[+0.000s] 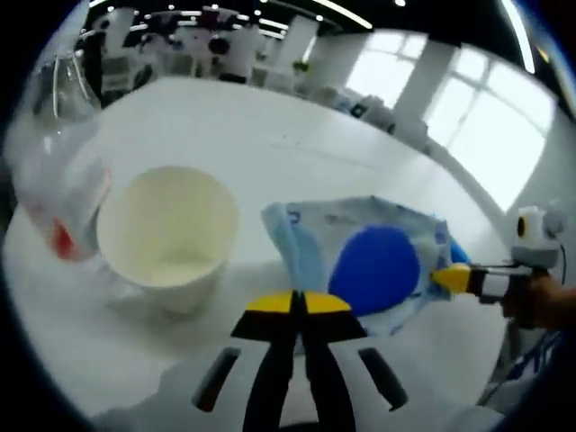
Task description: Arrange the tabletop items into an orderly group along one side of the table until the central work area is clear of visible clutter.
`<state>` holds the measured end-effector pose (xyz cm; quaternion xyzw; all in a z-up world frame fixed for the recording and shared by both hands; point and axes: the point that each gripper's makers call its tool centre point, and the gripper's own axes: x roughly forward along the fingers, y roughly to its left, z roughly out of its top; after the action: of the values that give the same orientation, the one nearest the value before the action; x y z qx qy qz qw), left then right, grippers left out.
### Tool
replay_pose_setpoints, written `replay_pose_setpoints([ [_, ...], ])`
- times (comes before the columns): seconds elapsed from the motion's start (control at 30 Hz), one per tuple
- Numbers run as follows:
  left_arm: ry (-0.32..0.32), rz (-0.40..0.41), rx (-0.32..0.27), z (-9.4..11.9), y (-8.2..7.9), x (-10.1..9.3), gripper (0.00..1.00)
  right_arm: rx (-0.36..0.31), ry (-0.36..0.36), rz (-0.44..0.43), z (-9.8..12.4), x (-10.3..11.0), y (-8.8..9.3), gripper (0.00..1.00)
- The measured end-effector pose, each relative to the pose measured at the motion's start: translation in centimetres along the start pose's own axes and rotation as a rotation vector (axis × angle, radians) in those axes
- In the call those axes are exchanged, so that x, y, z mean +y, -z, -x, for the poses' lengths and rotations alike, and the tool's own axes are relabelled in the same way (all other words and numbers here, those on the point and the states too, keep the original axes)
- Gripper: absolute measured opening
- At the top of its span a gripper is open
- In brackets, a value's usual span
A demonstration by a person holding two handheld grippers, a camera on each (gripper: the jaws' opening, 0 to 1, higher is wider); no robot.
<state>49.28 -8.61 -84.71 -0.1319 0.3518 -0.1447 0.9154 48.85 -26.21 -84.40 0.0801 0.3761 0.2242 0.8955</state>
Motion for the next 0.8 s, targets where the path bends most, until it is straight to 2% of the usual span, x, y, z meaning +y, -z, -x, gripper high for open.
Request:
replay_pose_setpoints([
  [0.23, -0.015, 0.022, -0.014, -0.5, -0.1, 0.4, 0.00, -0.001, 0.018, -0.003, -0.9, -0.4, -0.1, 0.00],
  [0.4, -0.038, 0.047, 0.020, -0.4, 0.4, 0.8, 0.02, -0.006, 0.025, -0.020, -1.3, -0.5, -0.3, 0.00],
  [0.7, -0.029, -0.015, 0.077, 0.5, 1.0, 0.6, 0.08, -0.001, 0.038, -0.075, -1.8, -0.8, -0.2, 0.00],
  [0.8, -0.017, -0.070, 0.058, 1.0, 0.6, 0.2, 0.08, -0.001, 0.042, -0.084, -1.9, -0.8, -0.2, 0.00],
])
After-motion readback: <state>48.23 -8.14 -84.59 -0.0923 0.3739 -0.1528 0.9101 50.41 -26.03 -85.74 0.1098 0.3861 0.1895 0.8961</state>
